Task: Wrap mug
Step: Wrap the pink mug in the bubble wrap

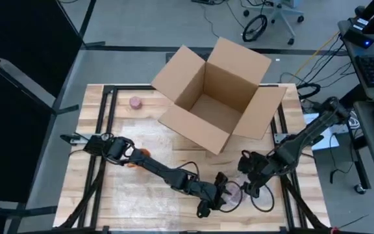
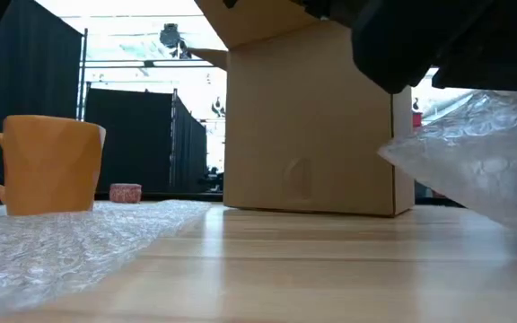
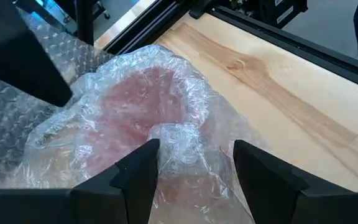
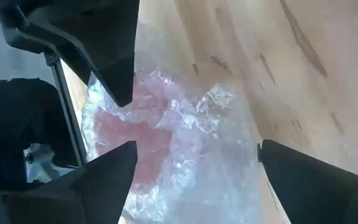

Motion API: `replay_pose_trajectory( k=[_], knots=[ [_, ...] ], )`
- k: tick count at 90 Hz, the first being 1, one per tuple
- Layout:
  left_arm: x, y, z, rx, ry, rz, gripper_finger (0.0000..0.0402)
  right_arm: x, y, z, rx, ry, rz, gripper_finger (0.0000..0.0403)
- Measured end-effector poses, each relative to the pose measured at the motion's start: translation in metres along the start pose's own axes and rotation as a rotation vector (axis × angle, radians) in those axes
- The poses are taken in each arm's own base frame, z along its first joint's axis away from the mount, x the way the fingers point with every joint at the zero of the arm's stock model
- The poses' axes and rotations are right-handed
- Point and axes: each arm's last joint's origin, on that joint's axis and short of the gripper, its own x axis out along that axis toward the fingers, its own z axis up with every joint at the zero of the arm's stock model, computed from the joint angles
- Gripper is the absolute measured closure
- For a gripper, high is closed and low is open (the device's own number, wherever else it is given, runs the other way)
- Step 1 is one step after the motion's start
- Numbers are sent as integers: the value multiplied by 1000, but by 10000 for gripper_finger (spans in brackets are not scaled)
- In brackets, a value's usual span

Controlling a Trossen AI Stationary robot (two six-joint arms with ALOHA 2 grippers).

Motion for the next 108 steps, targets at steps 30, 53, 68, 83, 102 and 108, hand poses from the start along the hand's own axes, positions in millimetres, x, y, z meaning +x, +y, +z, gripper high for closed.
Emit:
replay_pose_trajectory(
  k=[30, 53, 68, 83, 102, 108],
  knots=[
    [0, 0, 0, -1, 0, 1, 208, 10, -5, -2, -47, -25, -147, 76],
    [0, 0, 0, -2, 0, 1, 208, -4, -16, 1, -9, -104, -198, 76],
    [0, 1, 0, -30, -2, 3, 208, -7, -30, -2, -2, -64, -342, 76],
    [0, 1, 0, -35, -1, 4, 208, -16, -38, -4, 17, -92, -394, 76],
    [0, 1, -1, -35, 0, 4, 208, -34, -45, -6, 83, -142, -345, 76],
    [0, 1, -1, -35, 0, 4, 208, -38, -49, -9, 106, -123, -352, 76]
  ],
)
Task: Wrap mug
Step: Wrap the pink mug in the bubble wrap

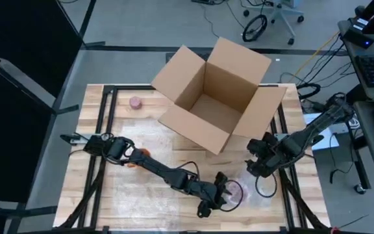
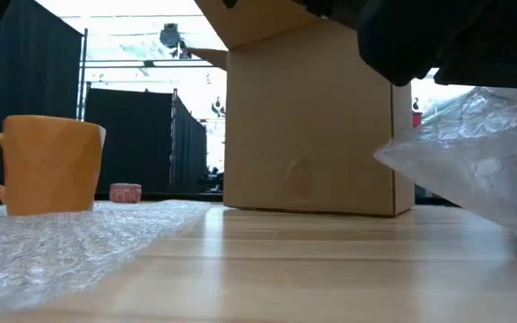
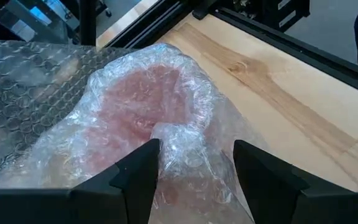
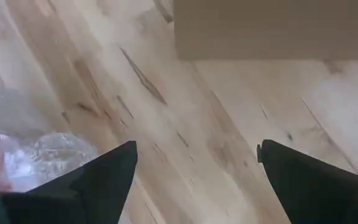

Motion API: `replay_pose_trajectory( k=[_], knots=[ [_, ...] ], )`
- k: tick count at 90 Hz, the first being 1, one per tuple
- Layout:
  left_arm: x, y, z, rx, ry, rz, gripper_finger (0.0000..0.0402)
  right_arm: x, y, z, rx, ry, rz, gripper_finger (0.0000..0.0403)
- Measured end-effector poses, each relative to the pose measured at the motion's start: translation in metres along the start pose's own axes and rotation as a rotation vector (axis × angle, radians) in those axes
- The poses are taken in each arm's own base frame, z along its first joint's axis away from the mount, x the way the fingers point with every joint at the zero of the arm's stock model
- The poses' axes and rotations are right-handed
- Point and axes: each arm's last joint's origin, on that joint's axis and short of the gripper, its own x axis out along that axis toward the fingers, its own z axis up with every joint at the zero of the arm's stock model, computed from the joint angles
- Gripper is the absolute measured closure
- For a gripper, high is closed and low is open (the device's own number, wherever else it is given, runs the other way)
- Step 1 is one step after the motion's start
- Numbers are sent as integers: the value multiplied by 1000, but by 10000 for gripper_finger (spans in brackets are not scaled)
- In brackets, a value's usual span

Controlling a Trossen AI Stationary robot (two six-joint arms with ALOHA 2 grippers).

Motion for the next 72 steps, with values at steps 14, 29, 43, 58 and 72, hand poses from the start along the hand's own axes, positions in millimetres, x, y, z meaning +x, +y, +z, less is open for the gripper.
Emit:
replay_pose_trajectory(
  k=[14, 29, 43, 58, 72],
  knots=[
    [0, 0, 0, 0, 0, 0, 208, -2, -13, -7, -2, 110, -98, 76],
    [0, 0, 0, 0, 1, 0, 208, 7, -6, -19, -33, 208, -59, 76],
    [0, 0, 0, 0, 1, 0, 208, 13, 12, -30, -70, 227, 91, 76],
    [0, 0, 0, 0, 1, 1, 208, 6, 28, -27, -40, 108, 236, 76],
    [0, 1, 0, -1, 1, 2, 208, 9, 47, -23, -53, 61, 347, 76]
  ],
)
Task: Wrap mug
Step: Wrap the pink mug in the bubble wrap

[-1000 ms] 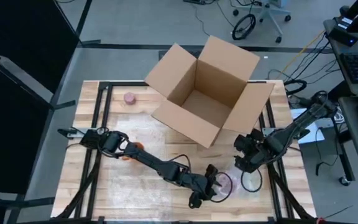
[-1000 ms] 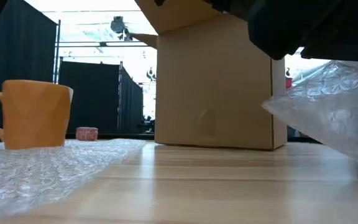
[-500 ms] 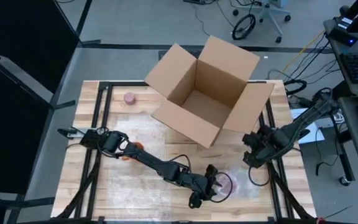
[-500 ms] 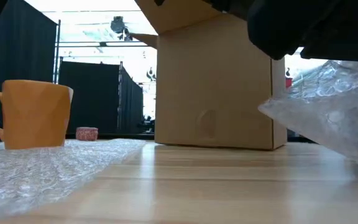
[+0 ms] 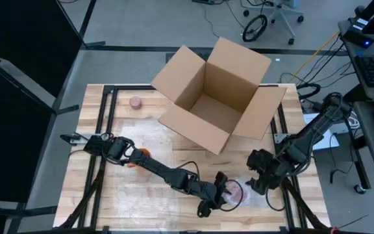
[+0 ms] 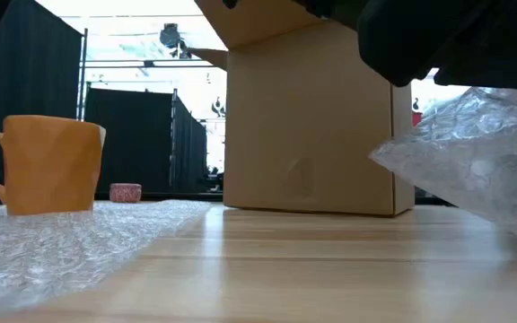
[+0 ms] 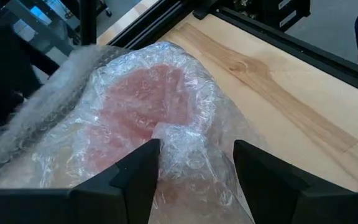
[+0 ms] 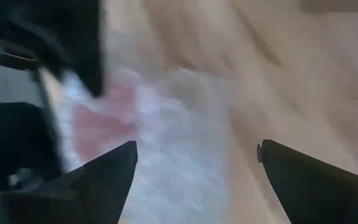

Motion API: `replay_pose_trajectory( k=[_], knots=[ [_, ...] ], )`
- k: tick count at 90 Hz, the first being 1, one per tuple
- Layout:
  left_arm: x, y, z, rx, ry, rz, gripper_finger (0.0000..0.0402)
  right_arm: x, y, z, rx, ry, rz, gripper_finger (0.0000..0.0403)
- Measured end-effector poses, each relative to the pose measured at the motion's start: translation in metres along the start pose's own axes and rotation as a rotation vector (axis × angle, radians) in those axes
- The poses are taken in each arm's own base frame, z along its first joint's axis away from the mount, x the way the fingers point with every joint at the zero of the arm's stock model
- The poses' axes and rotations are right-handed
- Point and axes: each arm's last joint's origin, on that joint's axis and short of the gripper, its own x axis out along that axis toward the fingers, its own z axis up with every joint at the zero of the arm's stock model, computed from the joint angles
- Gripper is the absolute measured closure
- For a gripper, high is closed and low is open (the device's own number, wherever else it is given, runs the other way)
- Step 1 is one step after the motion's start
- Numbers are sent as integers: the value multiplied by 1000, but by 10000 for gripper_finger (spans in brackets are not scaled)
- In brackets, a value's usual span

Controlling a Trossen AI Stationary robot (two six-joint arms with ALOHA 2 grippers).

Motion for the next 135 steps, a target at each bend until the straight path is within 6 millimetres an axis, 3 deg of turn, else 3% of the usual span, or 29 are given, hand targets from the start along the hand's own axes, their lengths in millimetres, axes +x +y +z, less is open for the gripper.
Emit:
replay_pose_trajectory(
  k=[54, 108, 122, 135],
  knots=[
    [0, 1, 0, -2, -1, 2, 208, 63, 19, -5, -99, 93, -100, 76],
    [0, 1, -1, -17, 6, 1, 208, 128, 7, 4, -79, 233, -257, 78],
    [0, 1, -1, -17, 7, 1, 208, 129, 7, 5, -79, 216, -264, 105],
    [0, 1, -1, -17, 6, 2, 208, 129, 8, 6, -72, 211, -251, 172]
  ],
)
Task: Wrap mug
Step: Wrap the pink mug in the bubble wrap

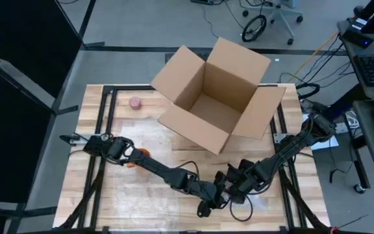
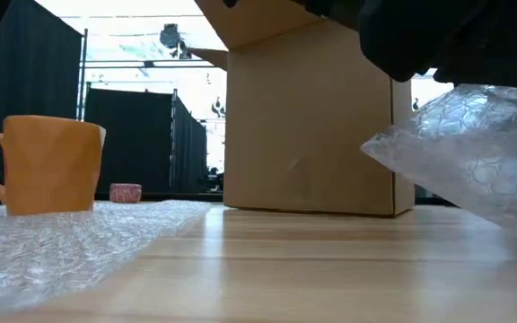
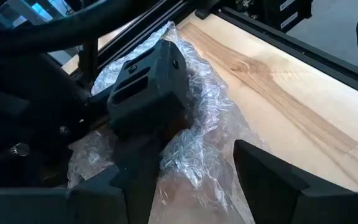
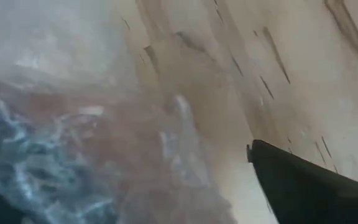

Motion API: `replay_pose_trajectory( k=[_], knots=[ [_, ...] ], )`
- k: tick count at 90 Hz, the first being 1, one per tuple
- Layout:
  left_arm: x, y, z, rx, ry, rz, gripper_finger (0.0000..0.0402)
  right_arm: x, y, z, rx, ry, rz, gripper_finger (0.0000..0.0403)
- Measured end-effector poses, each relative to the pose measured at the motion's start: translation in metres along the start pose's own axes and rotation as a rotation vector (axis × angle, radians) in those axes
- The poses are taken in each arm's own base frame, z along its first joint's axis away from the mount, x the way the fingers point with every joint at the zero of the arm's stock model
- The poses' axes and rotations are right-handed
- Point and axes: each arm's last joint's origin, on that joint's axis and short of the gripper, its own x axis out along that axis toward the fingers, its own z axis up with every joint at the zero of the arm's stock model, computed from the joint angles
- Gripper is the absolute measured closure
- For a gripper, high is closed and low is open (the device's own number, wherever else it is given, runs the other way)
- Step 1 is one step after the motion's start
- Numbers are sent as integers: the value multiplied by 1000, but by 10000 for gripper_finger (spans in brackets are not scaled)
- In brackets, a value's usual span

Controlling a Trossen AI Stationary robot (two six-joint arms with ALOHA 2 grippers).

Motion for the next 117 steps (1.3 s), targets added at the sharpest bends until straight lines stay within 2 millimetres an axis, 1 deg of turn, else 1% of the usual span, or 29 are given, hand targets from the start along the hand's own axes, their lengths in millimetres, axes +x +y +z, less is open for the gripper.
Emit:
replay_pose_trajectory(
  k=[6, 21, 24, 50, 54, 58, 71, 81, 89, 97, 102, 117],
  knots=[
    [0, 0, 0, 0, 0, 0, 208, 0, 1, 0, 3, 3, 12, 220],
    [0, 1, 0, 0, 4, 15, 208, -1, 3, 2, -16, -11, 40, 353],
    [0, 2, 1, -1, -3, 17, 208, -1, 3, 2, -31, -15, 36, 372],
    [0, 2, 1, -2, -2, 12, 208, -1, 3, 2, -35, -8, 43, 376],
    [0, 2, 1, -2, -3, 9, 208, -1, 4, 2, -35, -8, 46, 369],
    [0, 1, 0, -1, 0, 3, 208, -1, 4, 2, -34, -9, 53, 351],
    [0, -1, 0, 0, 2, -7, 208, -2, 4, 3, -38, -33, 67, 265],
    [0, 0, 0, -2, 1, -6, 208, -12, 0, 4, -30, -48, 97, 203],
    [0, 0, 0, -2, -1, -5, 208, -24, -3, 4, -25, -69, 125, 166],
    [0, 0, 0, -1, 0, -5, 208, -42, -6, 5, -16, -107, 180, 143],
    [0, 0, 0, -1, 0, -5, 208, -50, -7, 5, -20, -123, 210, 134],
    [0, 0, 0, -2, 0, -4, 208, -73, -12, 5, -37, -169, 289, 125]
  ],
)
